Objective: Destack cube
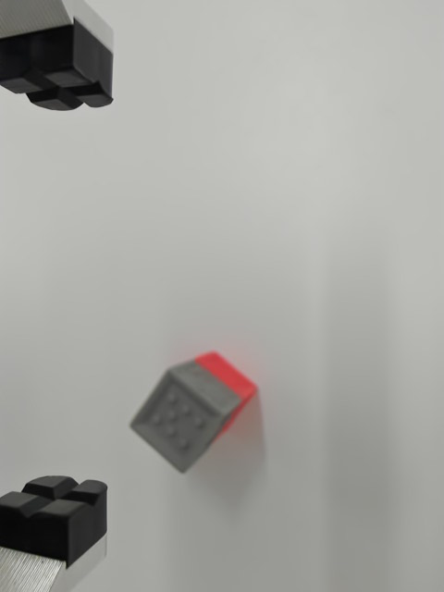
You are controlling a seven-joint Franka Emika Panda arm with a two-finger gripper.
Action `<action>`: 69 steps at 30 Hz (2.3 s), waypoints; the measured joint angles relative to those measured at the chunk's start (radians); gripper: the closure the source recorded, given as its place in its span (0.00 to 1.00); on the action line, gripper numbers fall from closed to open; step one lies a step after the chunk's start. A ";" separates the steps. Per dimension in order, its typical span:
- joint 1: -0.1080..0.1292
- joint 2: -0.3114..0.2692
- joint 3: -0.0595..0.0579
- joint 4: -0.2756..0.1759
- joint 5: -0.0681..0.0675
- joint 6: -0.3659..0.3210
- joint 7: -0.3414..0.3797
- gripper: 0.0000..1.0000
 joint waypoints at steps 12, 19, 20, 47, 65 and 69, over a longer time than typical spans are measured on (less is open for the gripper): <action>-0.009 -0.003 -0.022 -0.077 0.003 0.069 0.083 0.00; -0.016 -0.002 -0.036 -0.125 0.005 0.115 0.137 0.00; -0.017 -0.002 -0.039 -0.132 0.006 0.123 0.146 0.00; -0.058 0.064 -0.105 -0.304 0.038 0.347 0.386 0.00; -0.064 0.209 -0.106 -0.327 0.075 0.512 0.393 0.00; -0.066 0.244 -0.103 -0.327 0.084 0.546 0.387 0.00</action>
